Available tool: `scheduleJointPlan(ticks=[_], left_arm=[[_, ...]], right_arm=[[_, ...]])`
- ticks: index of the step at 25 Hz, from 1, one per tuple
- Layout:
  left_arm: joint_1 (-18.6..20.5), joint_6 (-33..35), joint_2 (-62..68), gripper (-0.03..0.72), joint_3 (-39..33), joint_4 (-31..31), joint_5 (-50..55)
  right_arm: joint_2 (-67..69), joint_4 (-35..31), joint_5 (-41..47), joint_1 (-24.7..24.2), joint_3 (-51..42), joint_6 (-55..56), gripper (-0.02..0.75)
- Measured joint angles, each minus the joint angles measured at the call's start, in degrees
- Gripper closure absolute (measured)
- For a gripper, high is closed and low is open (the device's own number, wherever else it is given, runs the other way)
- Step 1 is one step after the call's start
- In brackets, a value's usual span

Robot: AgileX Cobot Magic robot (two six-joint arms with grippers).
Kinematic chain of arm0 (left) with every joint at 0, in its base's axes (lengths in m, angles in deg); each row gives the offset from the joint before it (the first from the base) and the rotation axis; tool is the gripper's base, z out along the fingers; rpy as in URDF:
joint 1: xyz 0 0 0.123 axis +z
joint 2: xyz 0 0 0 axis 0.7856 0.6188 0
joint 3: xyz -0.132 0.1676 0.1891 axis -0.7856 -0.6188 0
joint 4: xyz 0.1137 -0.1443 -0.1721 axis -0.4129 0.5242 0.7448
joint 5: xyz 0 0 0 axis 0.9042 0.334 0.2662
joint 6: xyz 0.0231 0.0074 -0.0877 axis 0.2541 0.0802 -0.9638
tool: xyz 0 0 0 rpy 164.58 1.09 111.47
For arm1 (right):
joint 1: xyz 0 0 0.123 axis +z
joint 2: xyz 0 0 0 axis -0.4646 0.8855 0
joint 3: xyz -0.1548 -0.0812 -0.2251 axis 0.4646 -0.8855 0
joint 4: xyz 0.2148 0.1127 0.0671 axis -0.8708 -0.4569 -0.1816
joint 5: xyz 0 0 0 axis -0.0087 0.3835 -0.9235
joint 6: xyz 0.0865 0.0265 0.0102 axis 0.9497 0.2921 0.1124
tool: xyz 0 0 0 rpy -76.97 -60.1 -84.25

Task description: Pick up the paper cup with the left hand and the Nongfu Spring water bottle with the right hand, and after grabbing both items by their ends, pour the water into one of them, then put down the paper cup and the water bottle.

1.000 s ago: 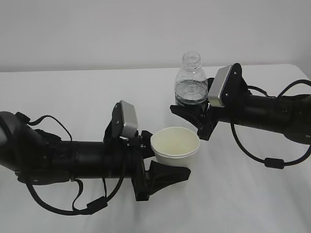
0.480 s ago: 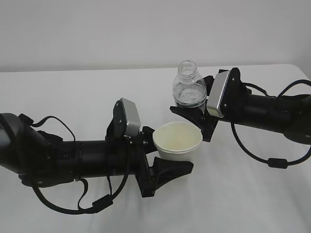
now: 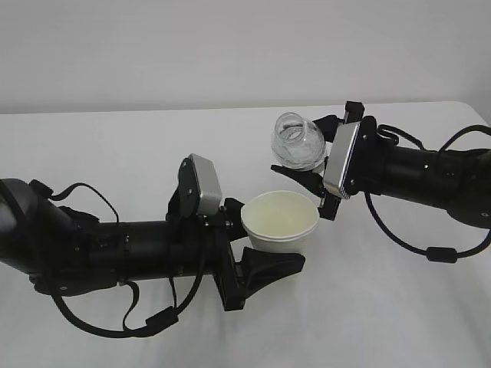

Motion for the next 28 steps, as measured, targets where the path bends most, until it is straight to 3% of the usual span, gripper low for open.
scheduleJointPlan(ticks=[14,28], left_arm=[[0.12,0.13,0.00,0.172,0.00,-0.56,0.00],[2.91,0.13,0.00,0.172,0.00,-0.66,0.00]], right_arm=[[0.00,-5.38,0.00,0.00,0.00,-15.70,0.271],[0.00,-9.04,-0.54,0.00,0.00,-23.54,0.271]])
